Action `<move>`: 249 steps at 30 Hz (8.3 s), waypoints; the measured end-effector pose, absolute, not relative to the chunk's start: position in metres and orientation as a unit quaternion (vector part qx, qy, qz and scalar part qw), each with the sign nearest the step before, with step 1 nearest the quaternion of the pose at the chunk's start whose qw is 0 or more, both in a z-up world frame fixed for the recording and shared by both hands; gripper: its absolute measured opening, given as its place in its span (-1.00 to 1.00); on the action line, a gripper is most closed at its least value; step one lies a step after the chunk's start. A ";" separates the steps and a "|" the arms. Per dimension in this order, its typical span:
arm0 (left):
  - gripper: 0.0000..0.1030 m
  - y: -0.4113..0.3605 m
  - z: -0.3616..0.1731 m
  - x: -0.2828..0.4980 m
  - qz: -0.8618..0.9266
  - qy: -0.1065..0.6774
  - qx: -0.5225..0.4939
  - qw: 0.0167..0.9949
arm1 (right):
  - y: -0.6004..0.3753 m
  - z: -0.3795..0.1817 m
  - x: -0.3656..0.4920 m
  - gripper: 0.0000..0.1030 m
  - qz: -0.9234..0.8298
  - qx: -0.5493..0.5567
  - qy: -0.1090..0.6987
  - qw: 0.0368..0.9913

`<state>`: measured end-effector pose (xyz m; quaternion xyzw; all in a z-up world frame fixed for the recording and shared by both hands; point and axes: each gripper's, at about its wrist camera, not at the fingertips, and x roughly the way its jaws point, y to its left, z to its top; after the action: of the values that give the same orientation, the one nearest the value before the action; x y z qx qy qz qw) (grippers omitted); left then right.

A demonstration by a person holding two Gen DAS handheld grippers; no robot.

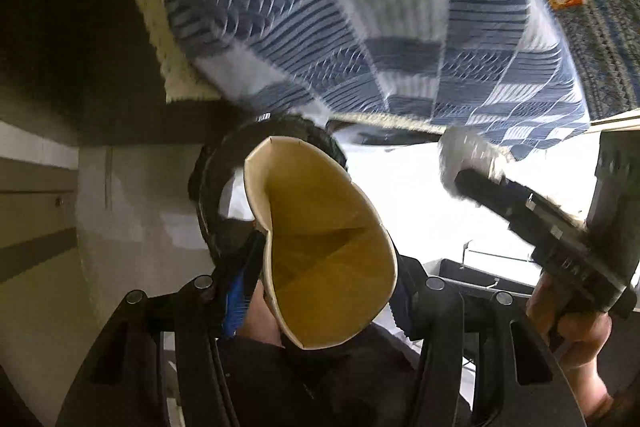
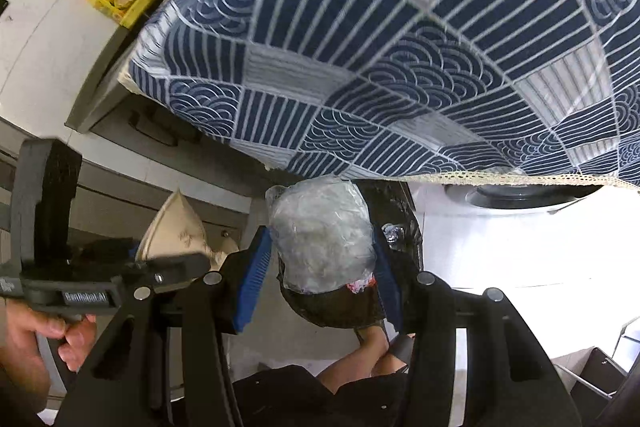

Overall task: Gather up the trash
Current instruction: 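Open the left gripper to drop the cup while the right releases the bag, then raise both grippers back up to the white cloth items on the counter, then grasp the white cloth with the left gripper while the right grasps the snack wrapper, then carry the white cloth and snack wrapper in both grippers down to the bin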

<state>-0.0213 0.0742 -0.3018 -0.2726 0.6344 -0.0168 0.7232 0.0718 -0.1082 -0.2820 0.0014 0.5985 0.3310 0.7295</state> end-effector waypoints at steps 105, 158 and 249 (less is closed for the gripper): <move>0.87 0.055 -0.106 0.242 0.114 0.497 -0.210 0.834 | -0.172 -0.128 0.367 0.91 0.430 0.070 0.479 0.762; -0.27 0.057 -0.133 0.203 0.171 0.476 -0.288 0.813 | -0.033 -0.175 0.418 0.91 0.545 -0.120 0.468 0.685; -0.27 0.073 -0.147 -0.017 -0.108 0.491 -0.218 0.836 | -0.114 -0.143 0.069 0.42 0.333 0.023 0.500 0.799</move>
<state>-0.0167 0.0734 -0.1465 -0.2183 0.4913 -0.1076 0.8363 0.0687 -0.1139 -0.1432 0.0227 0.4995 0.3332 0.7993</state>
